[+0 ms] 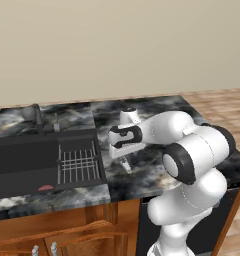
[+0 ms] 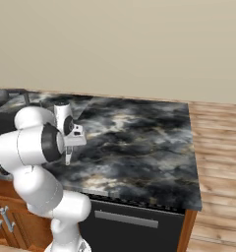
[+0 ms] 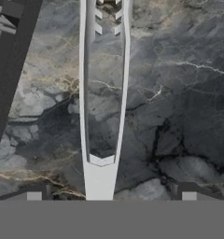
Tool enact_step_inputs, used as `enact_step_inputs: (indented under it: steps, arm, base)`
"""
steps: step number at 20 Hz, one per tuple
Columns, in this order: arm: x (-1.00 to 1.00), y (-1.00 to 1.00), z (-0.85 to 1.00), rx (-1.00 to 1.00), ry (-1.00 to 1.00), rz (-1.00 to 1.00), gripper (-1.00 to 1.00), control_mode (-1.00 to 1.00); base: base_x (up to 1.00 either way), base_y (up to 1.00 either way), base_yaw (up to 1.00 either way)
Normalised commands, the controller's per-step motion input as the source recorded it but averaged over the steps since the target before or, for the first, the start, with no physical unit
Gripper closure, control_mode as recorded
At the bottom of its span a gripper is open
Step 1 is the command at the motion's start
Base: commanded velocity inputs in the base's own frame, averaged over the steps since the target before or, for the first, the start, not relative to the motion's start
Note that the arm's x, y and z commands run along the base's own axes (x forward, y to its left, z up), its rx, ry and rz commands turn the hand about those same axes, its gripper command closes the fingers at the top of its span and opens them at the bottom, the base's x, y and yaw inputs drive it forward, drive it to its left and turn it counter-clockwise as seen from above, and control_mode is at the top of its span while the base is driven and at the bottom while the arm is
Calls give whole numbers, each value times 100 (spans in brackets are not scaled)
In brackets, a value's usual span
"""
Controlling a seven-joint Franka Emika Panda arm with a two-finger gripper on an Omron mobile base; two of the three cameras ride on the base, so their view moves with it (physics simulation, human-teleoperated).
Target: Pick up the tongs from the counter and place them near the plate next to the oven.
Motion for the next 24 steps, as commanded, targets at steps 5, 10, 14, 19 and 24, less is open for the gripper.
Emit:
enact_step_inputs:
  steps: [5,10,14,19,24]
  arm:
    - [9,4,-13,0,3,0,-100,-100]
    - [8,7,-17,0,4,0,-100,-100]
    - [7,1,-17,0,3,0,-100,-100]
    - [7,0,-16,0,1,0,-100,-100]
    - [5,2,-15,0,0,0,-100,-100]
  base:
    - [0,0,0]
    - [0,0,0]
    - [0,0,0]
    - [0,0,0]
    - [0,0,0]
